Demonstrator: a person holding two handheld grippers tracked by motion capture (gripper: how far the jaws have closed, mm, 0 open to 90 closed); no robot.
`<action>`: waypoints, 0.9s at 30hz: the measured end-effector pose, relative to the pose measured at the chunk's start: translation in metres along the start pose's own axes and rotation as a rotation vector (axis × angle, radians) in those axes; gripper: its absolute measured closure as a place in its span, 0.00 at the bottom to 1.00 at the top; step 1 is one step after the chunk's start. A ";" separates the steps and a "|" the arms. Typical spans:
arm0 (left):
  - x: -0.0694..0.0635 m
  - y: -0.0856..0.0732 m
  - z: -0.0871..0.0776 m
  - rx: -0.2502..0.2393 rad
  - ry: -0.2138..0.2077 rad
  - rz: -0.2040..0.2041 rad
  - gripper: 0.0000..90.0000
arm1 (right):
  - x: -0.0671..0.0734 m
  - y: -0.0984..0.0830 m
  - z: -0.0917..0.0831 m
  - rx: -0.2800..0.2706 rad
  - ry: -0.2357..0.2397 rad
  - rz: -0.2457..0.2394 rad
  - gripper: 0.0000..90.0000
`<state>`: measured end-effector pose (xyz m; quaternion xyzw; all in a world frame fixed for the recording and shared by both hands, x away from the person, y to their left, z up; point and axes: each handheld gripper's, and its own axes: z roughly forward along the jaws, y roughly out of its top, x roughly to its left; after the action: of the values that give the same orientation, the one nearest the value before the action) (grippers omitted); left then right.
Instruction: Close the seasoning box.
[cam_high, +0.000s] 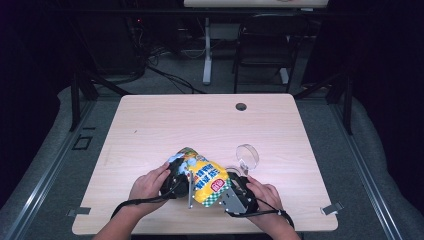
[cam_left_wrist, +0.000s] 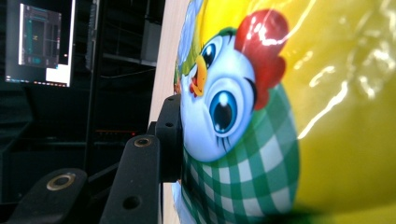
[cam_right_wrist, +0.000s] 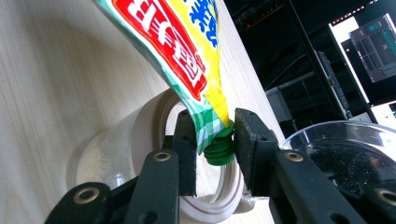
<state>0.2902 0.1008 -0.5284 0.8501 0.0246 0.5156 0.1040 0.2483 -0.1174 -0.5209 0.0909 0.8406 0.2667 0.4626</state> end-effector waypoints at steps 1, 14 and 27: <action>0.000 0.000 0.000 -0.001 0.006 0.003 0.70 | 0.000 0.000 0.000 0.000 0.000 0.000 0.78; 0.003 0.003 -0.005 0.010 0.062 0.069 0.70 | 0.000 0.000 0.000 -0.012 0.003 0.021 0.78; 0.006 0.006 -0.007 0.016 0.088 0.110 0.71 | -0.001 -0.001 0.001 -0.019 0.018 0.052 0.78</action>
<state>0.2863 0.0972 -0.5183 0.8274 -0.0136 0.5573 0.0673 0.2494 -0.1183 -0.5207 0.1060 0.8396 0.2872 0.4488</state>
